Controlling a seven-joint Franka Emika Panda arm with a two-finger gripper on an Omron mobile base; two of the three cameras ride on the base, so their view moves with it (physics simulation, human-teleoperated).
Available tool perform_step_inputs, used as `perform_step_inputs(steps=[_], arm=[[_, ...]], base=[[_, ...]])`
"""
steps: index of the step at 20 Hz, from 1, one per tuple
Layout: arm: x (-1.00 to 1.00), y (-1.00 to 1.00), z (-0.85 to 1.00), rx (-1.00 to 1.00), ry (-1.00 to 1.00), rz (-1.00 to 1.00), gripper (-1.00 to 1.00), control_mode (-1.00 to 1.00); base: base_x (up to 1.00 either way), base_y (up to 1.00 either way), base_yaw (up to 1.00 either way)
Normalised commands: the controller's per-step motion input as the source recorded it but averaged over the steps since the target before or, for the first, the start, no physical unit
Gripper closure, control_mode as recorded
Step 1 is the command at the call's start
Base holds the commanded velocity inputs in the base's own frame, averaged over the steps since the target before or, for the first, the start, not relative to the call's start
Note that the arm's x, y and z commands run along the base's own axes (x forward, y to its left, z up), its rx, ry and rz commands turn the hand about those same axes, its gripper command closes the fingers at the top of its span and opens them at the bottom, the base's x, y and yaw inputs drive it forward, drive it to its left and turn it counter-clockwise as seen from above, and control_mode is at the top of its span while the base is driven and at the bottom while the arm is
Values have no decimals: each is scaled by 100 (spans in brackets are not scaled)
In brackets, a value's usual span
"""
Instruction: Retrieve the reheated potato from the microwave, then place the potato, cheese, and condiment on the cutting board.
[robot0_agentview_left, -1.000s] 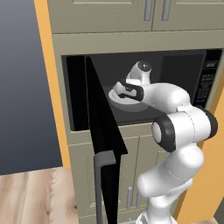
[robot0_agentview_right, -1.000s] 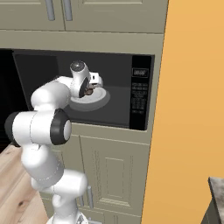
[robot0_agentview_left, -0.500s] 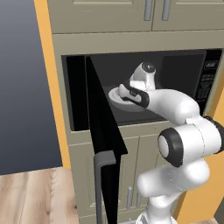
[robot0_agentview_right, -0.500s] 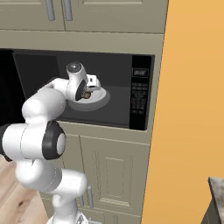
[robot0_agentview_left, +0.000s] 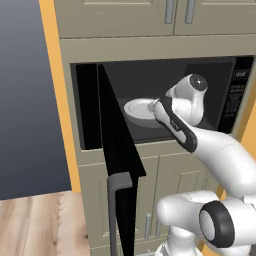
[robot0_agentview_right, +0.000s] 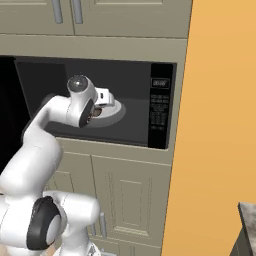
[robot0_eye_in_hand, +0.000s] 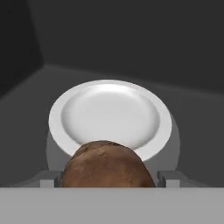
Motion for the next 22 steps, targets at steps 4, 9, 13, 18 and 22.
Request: perform_step_inputs(steps=[4,9,13,18,22], arm=[[-100,-24,79,8,6,0,100,-100],[-100,-16,69,6,21,-3,100,-100],[-100,-2,4,0,19,-5,100,-100],[-76,0,0,0,9,0,100,-100],[-42,0,3,0,0,-1,100,-100]], base=[[0,0,0],[0,0,0],[0,0,0],[0,0,0],[0,0,0]])
